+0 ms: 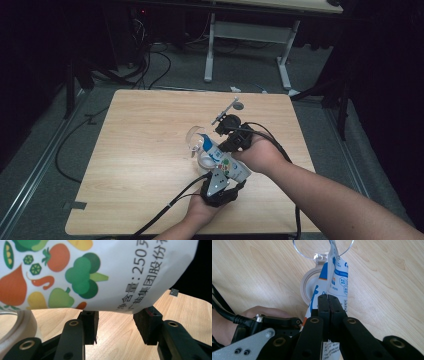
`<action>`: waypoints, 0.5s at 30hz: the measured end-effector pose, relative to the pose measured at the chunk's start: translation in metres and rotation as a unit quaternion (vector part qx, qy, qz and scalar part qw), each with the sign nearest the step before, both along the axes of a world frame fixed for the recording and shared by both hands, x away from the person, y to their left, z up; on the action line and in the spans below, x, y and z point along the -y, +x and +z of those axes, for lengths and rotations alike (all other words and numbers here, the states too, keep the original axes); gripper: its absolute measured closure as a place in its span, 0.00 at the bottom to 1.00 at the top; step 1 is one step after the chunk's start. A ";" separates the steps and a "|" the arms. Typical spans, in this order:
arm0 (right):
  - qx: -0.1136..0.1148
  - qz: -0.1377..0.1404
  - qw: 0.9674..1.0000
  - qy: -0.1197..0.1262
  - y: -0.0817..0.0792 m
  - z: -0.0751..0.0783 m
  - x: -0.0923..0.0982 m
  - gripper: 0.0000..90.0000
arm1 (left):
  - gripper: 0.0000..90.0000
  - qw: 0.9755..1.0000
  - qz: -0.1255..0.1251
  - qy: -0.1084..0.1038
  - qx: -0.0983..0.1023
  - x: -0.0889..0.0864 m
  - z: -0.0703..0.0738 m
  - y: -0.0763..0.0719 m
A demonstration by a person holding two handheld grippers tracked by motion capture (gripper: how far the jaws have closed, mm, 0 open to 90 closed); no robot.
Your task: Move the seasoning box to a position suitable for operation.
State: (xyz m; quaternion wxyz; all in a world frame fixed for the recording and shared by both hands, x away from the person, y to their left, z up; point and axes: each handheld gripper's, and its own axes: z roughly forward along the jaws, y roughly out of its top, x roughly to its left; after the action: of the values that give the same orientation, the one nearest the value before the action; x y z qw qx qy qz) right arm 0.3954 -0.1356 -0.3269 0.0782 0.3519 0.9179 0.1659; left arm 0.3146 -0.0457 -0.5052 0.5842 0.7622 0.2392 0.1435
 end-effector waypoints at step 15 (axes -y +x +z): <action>-0.004 -0.004 1.000 -0.001 -0.002 -0.002 0.004 1.00 | 0.62 1.000 0.005 0.010 -0.018 -0.001 -0.007 0.001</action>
State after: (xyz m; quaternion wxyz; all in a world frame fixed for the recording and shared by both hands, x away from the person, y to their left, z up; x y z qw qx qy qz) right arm 0.3932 -0.1394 -0.3289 0.0753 0.3557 0.9171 0.1637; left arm 0.3158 -0.0448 -0.5125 0.5716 0.7690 0.2523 0.1354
